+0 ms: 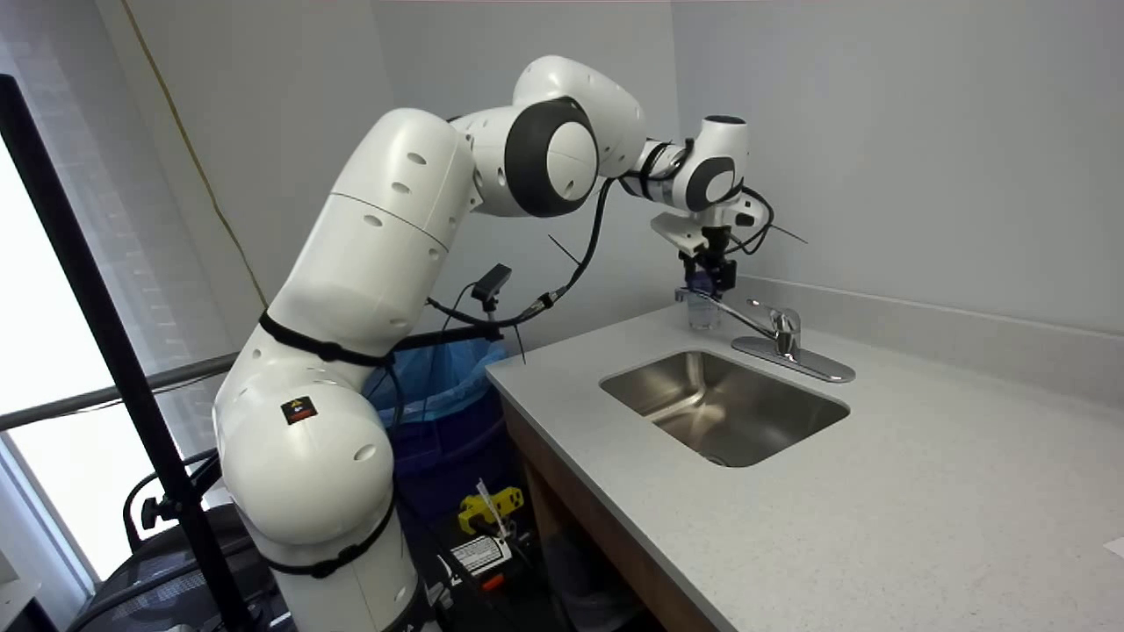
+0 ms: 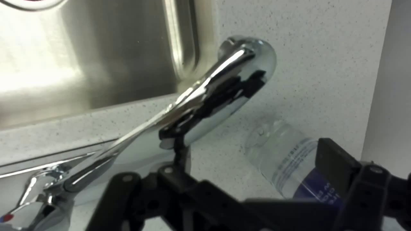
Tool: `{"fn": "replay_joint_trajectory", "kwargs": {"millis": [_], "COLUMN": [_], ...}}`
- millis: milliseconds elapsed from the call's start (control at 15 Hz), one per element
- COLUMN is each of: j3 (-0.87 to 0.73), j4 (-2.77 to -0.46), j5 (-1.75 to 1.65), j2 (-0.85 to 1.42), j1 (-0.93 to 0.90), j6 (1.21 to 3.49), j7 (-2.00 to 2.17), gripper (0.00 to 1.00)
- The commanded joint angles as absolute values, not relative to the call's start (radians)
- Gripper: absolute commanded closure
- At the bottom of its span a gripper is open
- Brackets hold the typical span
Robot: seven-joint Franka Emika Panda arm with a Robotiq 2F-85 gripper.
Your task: Push the faucet to the right and the faucet handle upwards
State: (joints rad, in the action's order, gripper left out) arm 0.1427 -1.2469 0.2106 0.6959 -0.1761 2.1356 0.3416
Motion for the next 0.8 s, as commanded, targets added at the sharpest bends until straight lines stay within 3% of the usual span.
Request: {"fn": "replay_joint_trajectory", "kwargs": {"millis": [0, 733], "j3": [0.093, 0.001], "j4": [-1.33, -1.475], "j5": [0.19, 0.06], "j2": [0.624, 0.489], "j1": [-0.187, -0.185], "j6": [2.045, 1.917], "j7": [0.409, 0.479], "gripper": [0.0, 0.0]}}
